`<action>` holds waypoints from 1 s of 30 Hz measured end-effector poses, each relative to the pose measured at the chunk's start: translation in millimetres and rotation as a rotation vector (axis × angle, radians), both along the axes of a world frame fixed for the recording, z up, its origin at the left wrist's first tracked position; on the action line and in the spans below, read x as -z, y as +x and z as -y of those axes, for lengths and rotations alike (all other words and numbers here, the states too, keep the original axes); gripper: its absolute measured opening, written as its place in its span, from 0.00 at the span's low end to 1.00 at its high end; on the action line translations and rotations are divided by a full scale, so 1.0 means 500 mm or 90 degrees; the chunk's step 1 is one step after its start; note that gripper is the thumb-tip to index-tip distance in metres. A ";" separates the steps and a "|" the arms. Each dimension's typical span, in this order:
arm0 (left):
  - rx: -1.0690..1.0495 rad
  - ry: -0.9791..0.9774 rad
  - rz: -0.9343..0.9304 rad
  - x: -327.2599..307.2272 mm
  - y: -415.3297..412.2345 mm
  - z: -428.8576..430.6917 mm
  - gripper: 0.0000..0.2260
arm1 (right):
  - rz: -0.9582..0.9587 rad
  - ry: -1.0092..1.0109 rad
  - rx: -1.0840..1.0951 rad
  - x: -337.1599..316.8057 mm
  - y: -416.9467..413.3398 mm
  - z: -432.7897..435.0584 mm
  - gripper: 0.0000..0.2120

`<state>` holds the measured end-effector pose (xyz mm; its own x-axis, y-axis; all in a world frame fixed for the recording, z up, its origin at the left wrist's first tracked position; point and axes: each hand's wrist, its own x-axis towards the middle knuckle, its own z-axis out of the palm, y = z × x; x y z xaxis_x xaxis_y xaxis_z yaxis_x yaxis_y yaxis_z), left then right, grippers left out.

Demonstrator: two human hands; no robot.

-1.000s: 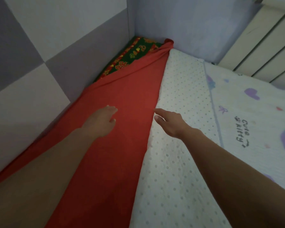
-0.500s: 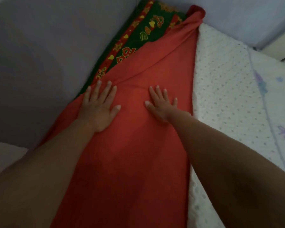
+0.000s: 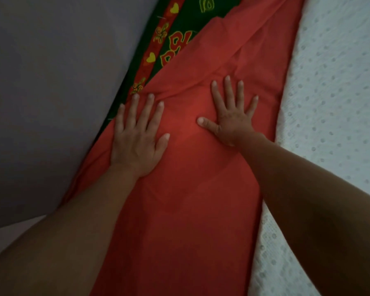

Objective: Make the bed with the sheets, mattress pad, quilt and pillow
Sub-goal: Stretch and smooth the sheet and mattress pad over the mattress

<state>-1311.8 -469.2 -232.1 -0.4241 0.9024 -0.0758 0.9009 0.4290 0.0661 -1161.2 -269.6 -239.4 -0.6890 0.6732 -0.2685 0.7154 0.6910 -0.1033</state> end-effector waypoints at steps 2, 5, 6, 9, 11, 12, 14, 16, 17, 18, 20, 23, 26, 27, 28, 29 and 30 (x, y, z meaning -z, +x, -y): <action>-0.001 -0.007 0.005 -0.001 -0.004 -0.001 0.30 | 0.004 -0.012 -0.002 0.005 -0.004 -0.001 0.45; 0.000 -0.002 0.016 -0.001 -0.005 0.003 0.30 | 0.021 -0.036 -0.003 0.003 -0.009 -0.006 0.46; 0.004 -0.003 0.018 -0.002 -0.006 0.000 0.30 | 0.027 -0.043 0.001 0.000 -0.009 -0.010 0.46; 0.003 -0.011 0.010 -0.004 -0.010 0.003 0.30 | 0.033 -0.060 -0.001 -0.002 -0.011 -0.006 0.47; -0.001 -0.018 0.009 -0.007 -0.010 0.002 0.30 | 0.040 -0.072 -0.006 -0.004 -0.016 -0.008 0.47; -0.003 -0.021 0.014 -0.009 -0.007 0.001 0.30 | 0.046 -0.077 -0.008 -0.006 -0.016 -0.009 0.47; -0.004 -0.031 0.013 -0.012 -0.009 -0.002 0.30 | 0.058 -0.093 -0.009 -0.011 -0.016 -0.012 0.47; -0.007 -0.044 0.013 -0.021 -0.007 -0.002 0.30 | 0.070 -0.115 -0.019 -0.023 -0.016 -0.018 0.47; -0.008 -0.051 0.016 -0.026 -0.005 0.000 0.30 | 0.078 -0.130 -0.024 -0.029 -0.016 -0.020 0.47; -0.009 -0.055 0.021 -0.030 -0.004 0.002 0.31 | 0.084 -0.147 -0.026 -0.032 -0.017 -0.021 0.47; -0.028 -0.042 0.036 -0.048 0.004 0.004 0.30 | 0.083 -0.181 -0.033 -0.045 -0.014 -0.022 0.46; -0.091 0.038 0.089 -0.093 0.005 -0.010 0.22 | -0.001 -0.185 -0.028 -0.071 -0.011 -0.031 0.37; -0.180 0.106 0.091 -0.135 0.002 -0.035 0.10 | -0.213 -0.043 -0.018 -0.126 -0.031 -0.068 0.20; -0.193 0.107 0.095 -0.147 0.000 -0.044 0.09 | -0.254 0.015 -0.023 -0.142 -0.050 -0.088 0.16; -0.198 0.103 0.103 -0.159 -0.002 -0.053 0.10 | -0.277 0.063 -0.032 -0.158 -0.072 -0.109 0.14; -0.203 0.101 0.107 -0.171 -0.005 -0.063 0.12 | -0.283 0.093 -0.046 -0.172 -0.100 -0.132 0.13; -0.212 0.099 0.107 -0.182 -0.008 -0.072 0.15 | -0.277 0.101 -0.067 -0.183 -0.125 -0.151 0.14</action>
<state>-1315.8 -433.4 -141.0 -0.6890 0.7235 -0.0422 0.6849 0.6690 0.2885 -1223.8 -194.1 -147.8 -0.7815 0.6028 0.1607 0.5542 0.7891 -0.2649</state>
